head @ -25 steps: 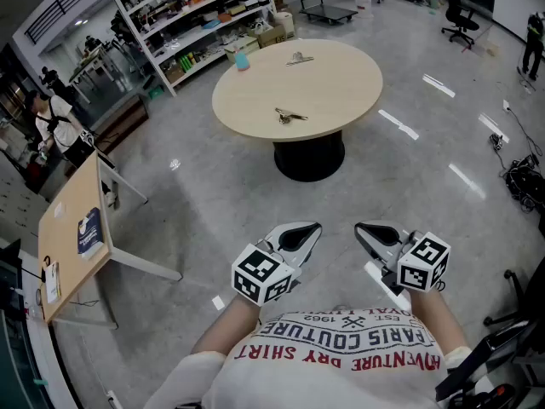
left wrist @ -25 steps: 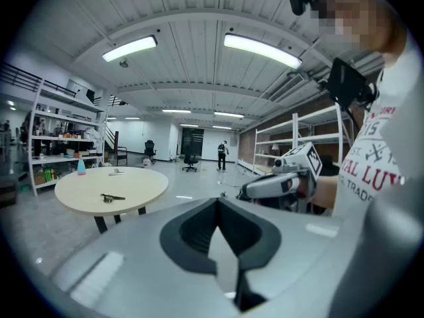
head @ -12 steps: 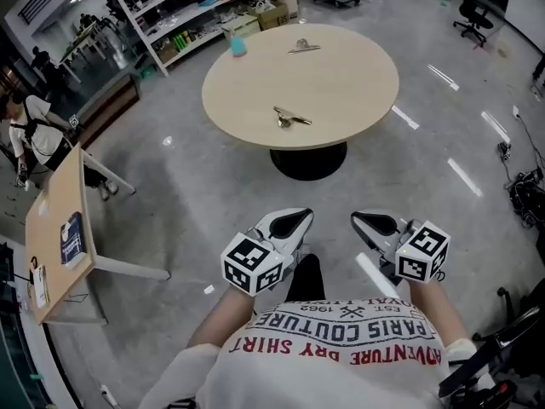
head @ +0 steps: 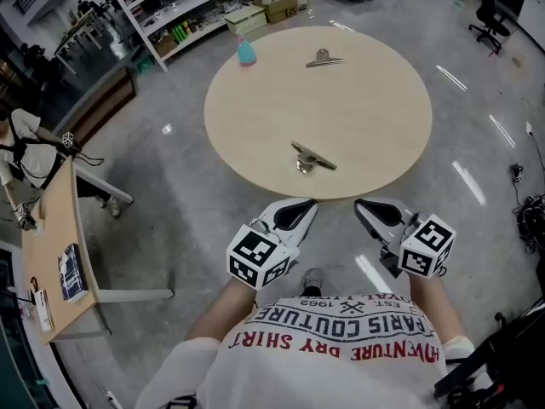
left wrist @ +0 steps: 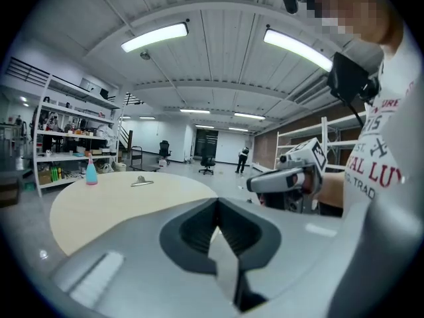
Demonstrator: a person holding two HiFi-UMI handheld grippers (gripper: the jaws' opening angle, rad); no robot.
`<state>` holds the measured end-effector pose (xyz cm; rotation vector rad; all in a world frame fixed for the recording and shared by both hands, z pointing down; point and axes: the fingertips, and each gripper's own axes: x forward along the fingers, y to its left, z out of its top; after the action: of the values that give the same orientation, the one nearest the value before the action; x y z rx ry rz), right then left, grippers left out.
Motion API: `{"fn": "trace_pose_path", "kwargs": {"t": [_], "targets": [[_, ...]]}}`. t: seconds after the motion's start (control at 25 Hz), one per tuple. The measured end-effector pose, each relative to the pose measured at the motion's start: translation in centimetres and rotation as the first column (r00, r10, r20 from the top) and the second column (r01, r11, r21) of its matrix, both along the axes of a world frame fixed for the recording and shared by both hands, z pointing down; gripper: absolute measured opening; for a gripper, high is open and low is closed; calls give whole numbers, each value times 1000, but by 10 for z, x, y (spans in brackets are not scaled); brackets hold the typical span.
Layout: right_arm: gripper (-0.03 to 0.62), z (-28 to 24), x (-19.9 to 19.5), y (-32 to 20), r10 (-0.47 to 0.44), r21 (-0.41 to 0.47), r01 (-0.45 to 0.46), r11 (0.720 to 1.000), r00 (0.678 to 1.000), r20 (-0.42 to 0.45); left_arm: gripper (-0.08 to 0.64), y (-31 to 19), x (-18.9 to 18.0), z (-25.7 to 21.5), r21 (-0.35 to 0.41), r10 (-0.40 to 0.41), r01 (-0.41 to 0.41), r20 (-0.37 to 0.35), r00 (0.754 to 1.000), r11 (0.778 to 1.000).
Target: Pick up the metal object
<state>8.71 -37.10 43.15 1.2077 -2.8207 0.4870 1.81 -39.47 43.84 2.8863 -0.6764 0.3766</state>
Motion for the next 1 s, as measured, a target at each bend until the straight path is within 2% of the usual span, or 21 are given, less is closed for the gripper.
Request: {"fn": "trace_pose_path", "kwargs": {"t": [0.16, 0.32, 0.56, 0.72, 0.84, 0.92, 1.0], "targets": [[2, 2, -5, -24, -9, -14, 9, 1000, 1000, -1, 3, -26, -7, -1, 5, -38, 38, -4, 999, 999], [2, 9, -4, -39, -10, -36, 10, 999, 1000, 11, 35, -38, 1, 11, -24, -3, 3, 23, 1000, 1000], [2, 25, 0, -58, 9, -65, -8, 998, 1000, 17, 244, -86, 8, 46, -20, -31, 33, 81, 996, 999], [2, 32, 14, -63, 41, -91, -39, 995, 999, 11, 339, -133, 13, 101, -50, -88, 98, 165, 982, 994], [2, 40, 27, -65, 71, -114, -69, 991, 997, 8, 380, -160, 18, 138, -74, -117, 137, 234, 965, 988], [2, 48, 36, -66, 99, -136, -98, 986, 995, 7, 388, -178, 24, 167, -89, -109, 142, 303, 947, 986], [2, 56, 49, -65, 135, -159, -132, 978, 991, 9, 390, -194, 29, 204, -110, -90, 143, 389, 917, 984]]}}
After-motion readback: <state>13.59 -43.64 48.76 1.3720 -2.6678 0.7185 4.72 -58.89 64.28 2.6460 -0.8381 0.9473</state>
